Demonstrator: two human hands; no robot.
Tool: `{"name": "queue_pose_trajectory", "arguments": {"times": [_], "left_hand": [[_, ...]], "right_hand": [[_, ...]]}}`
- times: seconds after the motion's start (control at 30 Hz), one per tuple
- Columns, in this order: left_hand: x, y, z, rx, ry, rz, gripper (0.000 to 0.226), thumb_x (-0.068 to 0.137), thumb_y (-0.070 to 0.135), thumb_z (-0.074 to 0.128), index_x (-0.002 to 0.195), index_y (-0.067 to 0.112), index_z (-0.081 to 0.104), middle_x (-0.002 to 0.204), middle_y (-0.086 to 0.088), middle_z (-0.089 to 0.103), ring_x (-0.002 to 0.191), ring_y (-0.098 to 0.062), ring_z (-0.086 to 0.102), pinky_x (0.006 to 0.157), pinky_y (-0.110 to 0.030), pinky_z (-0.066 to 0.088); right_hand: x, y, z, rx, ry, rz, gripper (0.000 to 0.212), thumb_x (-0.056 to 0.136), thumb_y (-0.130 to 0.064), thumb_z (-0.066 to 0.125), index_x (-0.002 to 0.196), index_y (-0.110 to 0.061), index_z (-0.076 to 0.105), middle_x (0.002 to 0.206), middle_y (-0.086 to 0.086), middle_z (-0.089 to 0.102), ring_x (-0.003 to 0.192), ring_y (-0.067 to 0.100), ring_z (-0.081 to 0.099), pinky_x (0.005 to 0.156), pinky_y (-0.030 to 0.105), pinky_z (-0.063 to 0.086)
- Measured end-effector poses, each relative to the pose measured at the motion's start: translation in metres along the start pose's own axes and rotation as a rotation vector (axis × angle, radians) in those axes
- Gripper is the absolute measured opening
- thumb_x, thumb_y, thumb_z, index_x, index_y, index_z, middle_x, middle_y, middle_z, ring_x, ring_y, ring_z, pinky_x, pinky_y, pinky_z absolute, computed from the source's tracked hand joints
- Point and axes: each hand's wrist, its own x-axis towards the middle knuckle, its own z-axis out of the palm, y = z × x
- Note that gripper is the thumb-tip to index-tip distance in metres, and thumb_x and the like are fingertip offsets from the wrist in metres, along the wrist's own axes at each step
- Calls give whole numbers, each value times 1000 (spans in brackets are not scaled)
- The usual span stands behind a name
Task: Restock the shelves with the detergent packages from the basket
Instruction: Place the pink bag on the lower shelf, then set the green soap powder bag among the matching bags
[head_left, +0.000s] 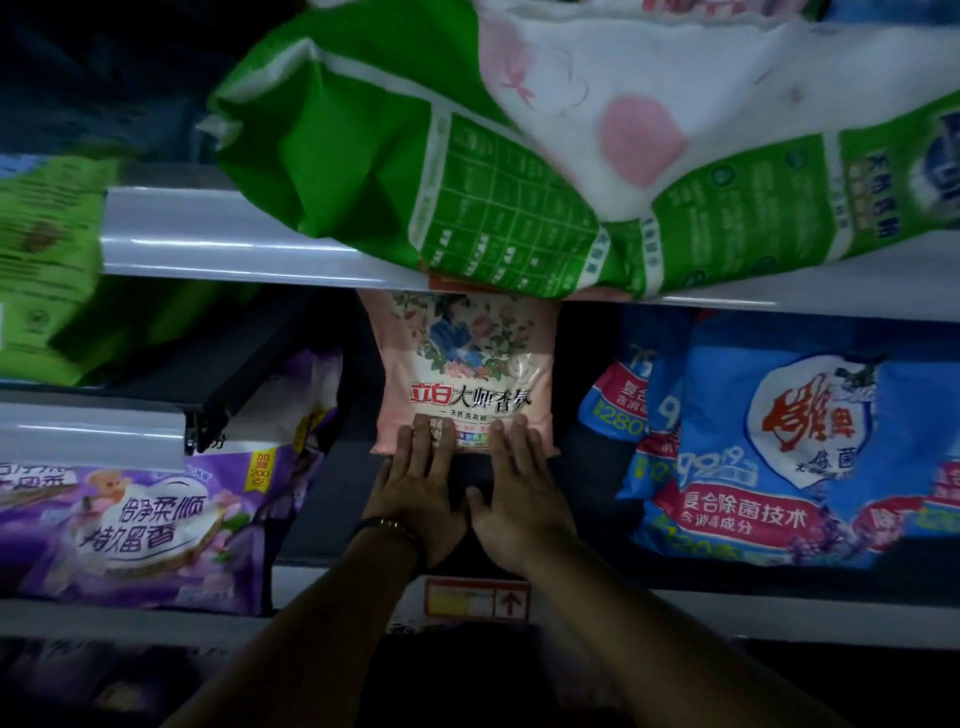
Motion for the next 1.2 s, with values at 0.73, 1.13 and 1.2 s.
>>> {"name": "queue_pose_trajectory", "arguments": {"times": [0.73,1.13,1.2], "left_hand": [[-213,108,-258,188,686,556,30,77,29,66,106,24,62,103,-1,58,96,-28,55,77,-42,50],[-172,183,-340,361,491,292,131,70,84,69,166,31,-3,174,-17,5,159,-45,6,125,-62,22],[-156,192,-340,349,392,246,139,66,92,64,159,41,-26,174,-14,-15,158,-49,-11,124,-70,10]], "right_hand": [[-203,-89,-232,431,289,-3,21,94,-28,67,114,-26,67,111,-6,75,104,18,71,89,35,58],[-213,-64,-345,1351,270,458,44,96,-40,74,124,-9,62,113,18,70,97,40,71,67,41,60],[-206,-61,-352,1376,255,486,41,97,-47,71,117,-12,63,112,19,72,97,41,72,71,43,61]]}}
